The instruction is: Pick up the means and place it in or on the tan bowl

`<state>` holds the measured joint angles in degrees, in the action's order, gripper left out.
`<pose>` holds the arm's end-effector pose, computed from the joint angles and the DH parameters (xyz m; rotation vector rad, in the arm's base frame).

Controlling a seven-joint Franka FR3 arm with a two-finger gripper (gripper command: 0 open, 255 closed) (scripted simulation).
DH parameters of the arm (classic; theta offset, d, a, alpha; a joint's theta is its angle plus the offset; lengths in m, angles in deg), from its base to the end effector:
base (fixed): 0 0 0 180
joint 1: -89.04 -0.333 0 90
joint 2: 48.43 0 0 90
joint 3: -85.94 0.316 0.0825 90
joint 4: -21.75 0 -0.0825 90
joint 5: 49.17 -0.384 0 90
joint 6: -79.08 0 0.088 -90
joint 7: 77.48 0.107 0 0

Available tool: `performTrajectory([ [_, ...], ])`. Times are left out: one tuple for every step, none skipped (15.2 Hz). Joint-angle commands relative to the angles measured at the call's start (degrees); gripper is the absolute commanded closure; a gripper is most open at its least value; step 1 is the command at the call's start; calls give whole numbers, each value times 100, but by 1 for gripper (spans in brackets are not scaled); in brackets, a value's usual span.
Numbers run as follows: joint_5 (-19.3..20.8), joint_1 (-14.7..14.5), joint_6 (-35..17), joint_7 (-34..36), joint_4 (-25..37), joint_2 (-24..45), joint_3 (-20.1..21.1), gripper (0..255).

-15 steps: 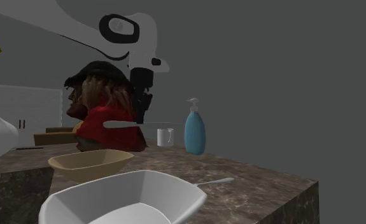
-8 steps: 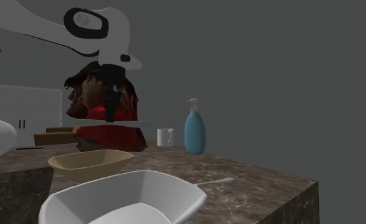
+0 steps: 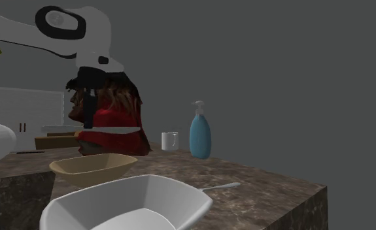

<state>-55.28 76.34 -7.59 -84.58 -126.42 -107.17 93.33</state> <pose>0.2195 0.1016 0.5399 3.0661 0.6429 -0.0806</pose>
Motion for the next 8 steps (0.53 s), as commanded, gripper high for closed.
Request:
performTrajectory([
  [-19,-12,-128,-1,-199,-70,16,255],
  [-27,-17,-194,-2,-285,-91,24,255],
  [-36,-21,-260,-3,-371,-110,33,255],
  [-45,-26,-327,-4,-456,-128,41,255],
  [-54,-31,-394,-5,-540,-145,50,255],
  [-63,-36,-462,-6,-624,-161,59,255],
  [-73,-41,-530,-7,-707,-176,68,255],
  [-83,-47,-599,-8,-790,-190,77,255],
])
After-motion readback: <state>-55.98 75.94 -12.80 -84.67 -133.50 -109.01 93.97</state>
